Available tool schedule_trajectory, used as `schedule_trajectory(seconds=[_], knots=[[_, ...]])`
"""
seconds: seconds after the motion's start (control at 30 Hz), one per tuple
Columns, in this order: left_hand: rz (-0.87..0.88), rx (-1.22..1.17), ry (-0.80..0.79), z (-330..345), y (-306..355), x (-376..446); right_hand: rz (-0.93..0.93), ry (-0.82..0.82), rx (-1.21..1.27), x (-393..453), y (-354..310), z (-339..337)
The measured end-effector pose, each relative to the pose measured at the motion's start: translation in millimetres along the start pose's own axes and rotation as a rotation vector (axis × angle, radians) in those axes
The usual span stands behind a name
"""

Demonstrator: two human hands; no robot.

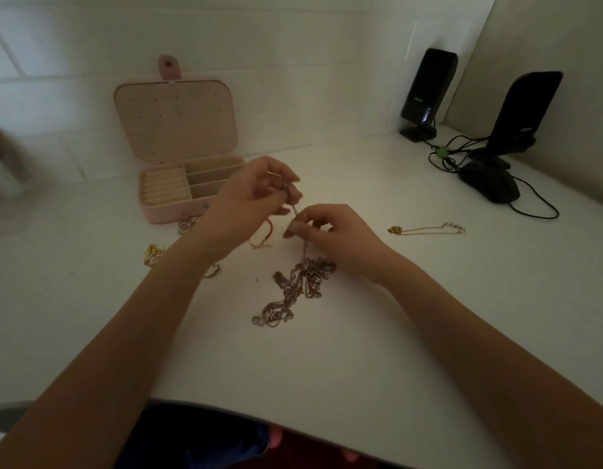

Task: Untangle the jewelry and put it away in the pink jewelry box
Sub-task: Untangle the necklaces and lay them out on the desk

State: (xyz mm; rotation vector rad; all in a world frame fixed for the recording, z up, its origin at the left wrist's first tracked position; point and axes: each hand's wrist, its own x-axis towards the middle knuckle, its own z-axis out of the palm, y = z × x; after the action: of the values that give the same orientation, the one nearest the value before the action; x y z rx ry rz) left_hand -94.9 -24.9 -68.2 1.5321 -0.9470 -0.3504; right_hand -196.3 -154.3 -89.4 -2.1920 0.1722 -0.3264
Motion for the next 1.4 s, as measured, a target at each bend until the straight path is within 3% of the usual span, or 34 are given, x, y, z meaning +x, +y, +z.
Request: schedule_trajectory(seconds=[0.13, 0.27, 0.4, 0.6, 0.87, 1.07, 1.17, 1.4], knots=[[-0.105, -0.379, 0.192, -9, 0, 5, 0.082, 0.009, 0.279, -1, -2, -10], [-0.215, -0.699, 0.178, -10, 3, 7, 0.149, -0.024, 0.524, 0, 1, -16], [-0.299, -0.824, 0.181, -11, 2, 10, 0.183, -0.035, 0.621, -1, 2, -18], [-0.255, -0.65, 0.186, -18, -7, 13, 0.198, 0.01, 0.546, -1, 5, -27], [-0.14, 0.103, 0.032, -10, -12, 6, 0.198, 0.084, 0.592, -2, 7, -40], [-0.096, 0.31, -0.095, -5, -12, 3, 0.196, 0.148, 0.682, -1, 6, -44], [-0.134, 0.205, -0.097, -6, -9, 4, 0.194, 0.173, 0.747, -1, 8, -47], [-0.18, -0.499, 0.059, -24, -4, 10, 0.235, 0.17, 0.628, -2, 11, -47]])
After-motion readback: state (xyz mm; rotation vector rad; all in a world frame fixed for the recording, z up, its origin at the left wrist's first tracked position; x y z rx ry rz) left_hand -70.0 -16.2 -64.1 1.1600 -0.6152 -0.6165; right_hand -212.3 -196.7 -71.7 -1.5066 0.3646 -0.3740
